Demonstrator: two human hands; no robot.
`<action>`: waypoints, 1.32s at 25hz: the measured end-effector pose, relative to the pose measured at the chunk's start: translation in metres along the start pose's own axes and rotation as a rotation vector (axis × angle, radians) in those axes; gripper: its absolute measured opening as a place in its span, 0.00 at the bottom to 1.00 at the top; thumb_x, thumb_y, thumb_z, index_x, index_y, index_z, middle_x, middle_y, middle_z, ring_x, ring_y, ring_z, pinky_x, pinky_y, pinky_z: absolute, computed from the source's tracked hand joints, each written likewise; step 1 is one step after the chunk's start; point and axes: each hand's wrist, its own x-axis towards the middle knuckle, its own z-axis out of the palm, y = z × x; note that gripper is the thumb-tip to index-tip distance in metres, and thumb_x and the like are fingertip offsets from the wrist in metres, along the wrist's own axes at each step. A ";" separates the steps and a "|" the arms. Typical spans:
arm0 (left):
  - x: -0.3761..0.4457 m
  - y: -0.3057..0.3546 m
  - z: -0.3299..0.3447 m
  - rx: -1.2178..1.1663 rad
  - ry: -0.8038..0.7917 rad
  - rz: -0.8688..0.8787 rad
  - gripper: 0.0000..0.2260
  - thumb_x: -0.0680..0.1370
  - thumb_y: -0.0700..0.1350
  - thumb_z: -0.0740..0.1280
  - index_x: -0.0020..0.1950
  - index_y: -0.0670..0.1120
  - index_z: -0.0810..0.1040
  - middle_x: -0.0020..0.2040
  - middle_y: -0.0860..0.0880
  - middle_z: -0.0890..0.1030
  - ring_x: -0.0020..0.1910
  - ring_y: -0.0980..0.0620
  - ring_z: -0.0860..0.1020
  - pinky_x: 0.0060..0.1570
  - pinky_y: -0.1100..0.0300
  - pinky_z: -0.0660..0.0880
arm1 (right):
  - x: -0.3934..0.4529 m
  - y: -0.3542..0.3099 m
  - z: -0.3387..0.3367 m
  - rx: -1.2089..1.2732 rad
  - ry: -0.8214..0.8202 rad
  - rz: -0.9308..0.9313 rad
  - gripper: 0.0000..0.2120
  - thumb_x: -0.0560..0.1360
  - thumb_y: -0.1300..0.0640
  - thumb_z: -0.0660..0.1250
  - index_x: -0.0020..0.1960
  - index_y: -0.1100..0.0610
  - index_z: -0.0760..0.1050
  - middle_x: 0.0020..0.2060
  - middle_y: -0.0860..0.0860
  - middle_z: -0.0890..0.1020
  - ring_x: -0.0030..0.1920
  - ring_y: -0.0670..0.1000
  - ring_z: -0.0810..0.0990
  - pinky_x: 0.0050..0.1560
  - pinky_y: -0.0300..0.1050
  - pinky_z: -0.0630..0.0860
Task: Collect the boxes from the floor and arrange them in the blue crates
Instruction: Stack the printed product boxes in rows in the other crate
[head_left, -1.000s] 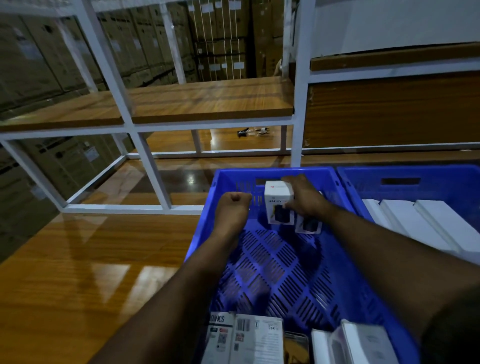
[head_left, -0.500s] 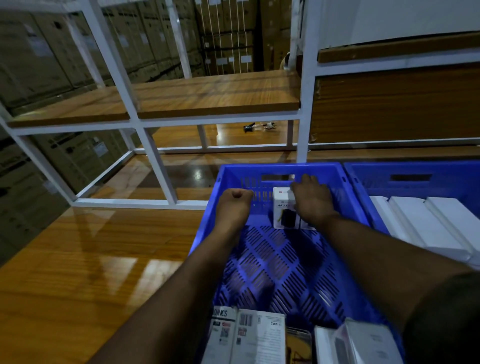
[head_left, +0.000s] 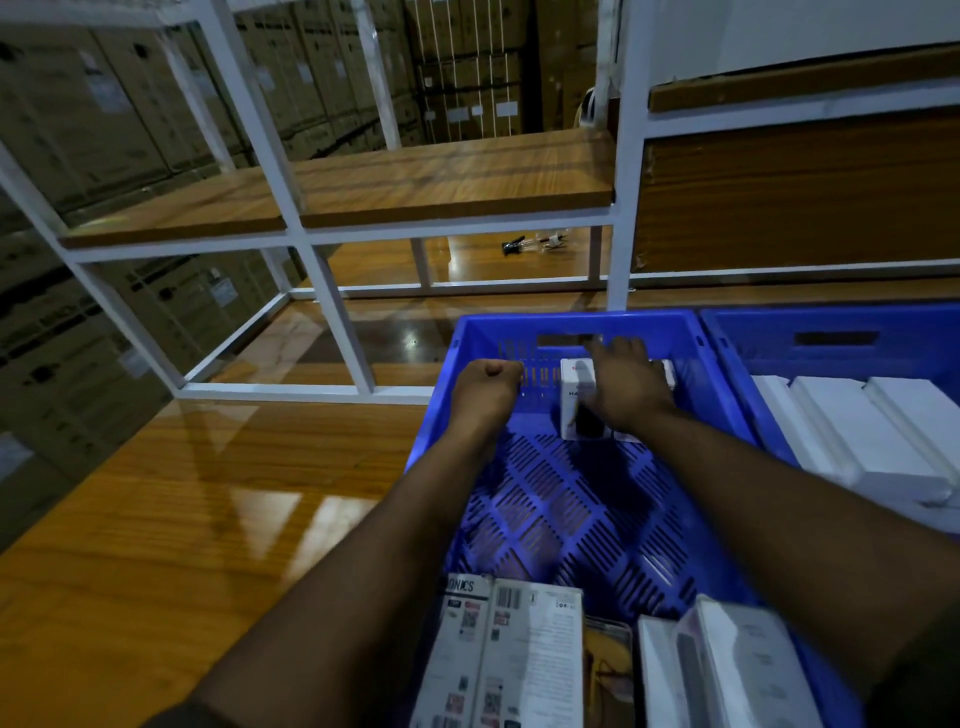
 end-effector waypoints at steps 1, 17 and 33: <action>-0.001 0.001 0.001 -0.019 -0.014 -0.013 0.14 0.81 0.45 0.64 0.35 0.48 0.76 0.38 0.44 0.77 0.41 0.48 0.74 0.43 0.55 0.67 | -0.006 -0.006 -0.003 0.075 0.029 0.003 0.30 0.74 0.49 0.71 0.72 0.54 0.65 0.65 0.59 0.71 0.67 0.61 0.67 0.61 0.58 0.73; -0.016 0.009 -0.010 -0.102 -0.053 -0.038 0.12 0.83 0.46 0.64 0.40 0.46 0.76 0.38 0.47 0.79 0.41 0.48 0.77 0.38 0.57 0.70 | -0.141 -0.067 -0.033 0.337 -1.062 -0.309 0.25 0.75 0.38 0.66 0.35 0.58 0.69 0.30 0.53 0.67 0.31 0.53 0.69 0.39 0.49 0.74; -0.025 0.011 -0.003 -0.127 -0.171 -0.067 0.10 0.82 0.47 0.65 0.43 0.46 0.76 0.41 0.49 0.81 0.41 0.53 0.79 0.41 0.58 0.74 | -0.115 -0.034 -0.059 0.858 -0.910 -0.018 0.25 0.69 0.50 0.78 0.55 0.67 0.77 0.46 0.63 0.77 0.47 0.57 0.74 0.50 0.52 0.71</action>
